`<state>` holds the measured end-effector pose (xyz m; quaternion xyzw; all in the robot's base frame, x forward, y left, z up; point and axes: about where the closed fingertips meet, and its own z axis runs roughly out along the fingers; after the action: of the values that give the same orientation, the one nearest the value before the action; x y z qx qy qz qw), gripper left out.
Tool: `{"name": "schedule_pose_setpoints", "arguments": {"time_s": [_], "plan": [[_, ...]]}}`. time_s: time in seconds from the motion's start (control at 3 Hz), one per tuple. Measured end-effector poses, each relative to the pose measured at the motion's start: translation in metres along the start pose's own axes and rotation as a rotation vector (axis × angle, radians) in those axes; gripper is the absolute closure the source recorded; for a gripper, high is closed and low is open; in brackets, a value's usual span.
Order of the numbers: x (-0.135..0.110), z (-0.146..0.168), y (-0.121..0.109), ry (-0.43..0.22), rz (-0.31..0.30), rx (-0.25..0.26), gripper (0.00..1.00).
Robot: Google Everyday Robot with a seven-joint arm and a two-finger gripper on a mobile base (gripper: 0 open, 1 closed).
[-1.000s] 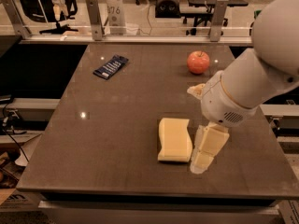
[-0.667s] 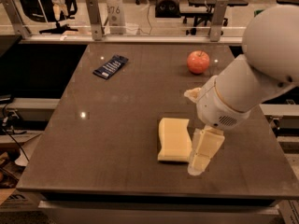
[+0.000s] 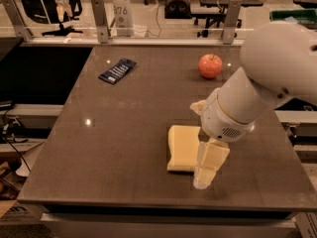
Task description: Move sponge near rxbar blueberry
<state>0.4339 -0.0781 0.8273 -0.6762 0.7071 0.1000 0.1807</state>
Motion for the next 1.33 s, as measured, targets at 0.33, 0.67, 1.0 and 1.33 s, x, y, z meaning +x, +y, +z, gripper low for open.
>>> {"name": "schedule_pose_setpoints", "arguments": {"time_s": [0.33,0.67,1.0,1.33], "plan": [[0.000,0.008,-0.003,0.009,0.014,-0.011,0.18],[0.001,0.010,-0.004,0.027,0.032,-0.022,0.41],[0.002,0.007,-0.006,0.038,0.054,-0.024,0.65],[-0.002,-0.002,-0.014,0.037,0.077,-0.022,0.87]]}}
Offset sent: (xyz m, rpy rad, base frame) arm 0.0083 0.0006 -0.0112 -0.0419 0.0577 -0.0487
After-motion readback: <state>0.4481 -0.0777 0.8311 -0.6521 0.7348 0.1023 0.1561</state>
